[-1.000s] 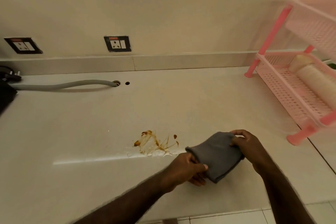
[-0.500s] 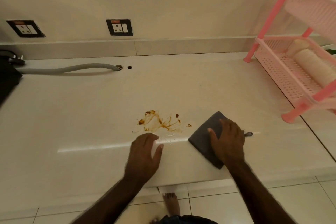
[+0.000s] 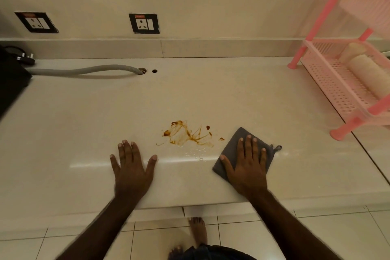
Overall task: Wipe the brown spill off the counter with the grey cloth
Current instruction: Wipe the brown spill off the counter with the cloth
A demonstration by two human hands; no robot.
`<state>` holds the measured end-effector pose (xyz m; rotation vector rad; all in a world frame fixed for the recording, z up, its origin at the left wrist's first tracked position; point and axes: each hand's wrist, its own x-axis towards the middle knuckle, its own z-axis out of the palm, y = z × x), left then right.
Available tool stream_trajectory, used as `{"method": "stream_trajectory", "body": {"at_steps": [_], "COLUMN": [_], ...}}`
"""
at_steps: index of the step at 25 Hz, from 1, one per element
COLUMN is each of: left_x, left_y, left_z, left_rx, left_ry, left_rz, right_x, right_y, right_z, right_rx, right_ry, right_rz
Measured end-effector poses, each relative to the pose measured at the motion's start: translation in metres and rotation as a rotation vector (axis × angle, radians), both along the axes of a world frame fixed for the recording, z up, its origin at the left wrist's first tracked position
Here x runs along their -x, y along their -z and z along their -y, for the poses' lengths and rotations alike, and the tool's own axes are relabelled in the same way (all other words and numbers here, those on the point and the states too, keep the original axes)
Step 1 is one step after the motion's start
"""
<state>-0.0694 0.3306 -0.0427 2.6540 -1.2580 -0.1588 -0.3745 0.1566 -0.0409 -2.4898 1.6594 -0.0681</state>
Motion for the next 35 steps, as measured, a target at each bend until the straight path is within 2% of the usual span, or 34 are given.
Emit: {"method": "stream_trajectory", "body": {"at_steps": [4, 8, 11, 14, 17, 20, 22, 25, 29, 32, 35], "left_x": [0.001, 0.002, 0.001, 0.000, 0.000, -0.001, -0.001, -0.003, -0.003, -0.003, -0.003], "left_y": [0.001, -0.002, 0.000, 0.002, 0.003, 0.003, 0.003, 0.005, 0.007, 0.006, 0.007], "left_z": [0.001, 0.001, 0.002, 0.002, 0.002, 0.002, 0.002, 0.001, 0.002, 0.002, 0.001], "left_rx": [-0.021, -0.014, -0.015, -0.023, -0.015, -0.011, -0.004, 0.010, 0.014, 0.026, 0.037], "left_ry": [0.009, 0.006, 0.002, -0.001, -0.003, -0.006, -0.006, -0.003, -0.001, -0.007, -0.006], "left_rz": [-0.006, 0.001, 0.002, 0.011, 0.006, 0.000, 0.002, -0.001, -0.013, -0.011, -0.017], "right_x": [0.029, -0.012, -0.031, -0.006, -0.001, -0.041, -0.058, -0.032, 0.002, -0.041, -0.087], "right_y": [0.004, -0.012, -0.006, 0.002, -0.004, -0.016, -0.013, -0.004, -0.005, -0.006, -0.016], "right_z": [0.013, 0.039, 0.023, 0.005, 0.024, 0.034, 0.022, -0.001, -0.031, -0.052, -0.034], "right_rx": [0.013, -0.055, -0.031, -0.007, -0.006, -0.043, -0.029, -0.013, -0.032, -0.069, -0.078], "right_ry": [-0.051, 0.038, -0.082, -0.205, -0.122, -0.055, -0.144, -0.248, -0.060, -0.051, -0.037], "right_rz": [-0.016, -0.036, -0.021, -0.019, -0.031, -0.040, -0.045, -0.042, -0.032, -0.023, -0.015]}}
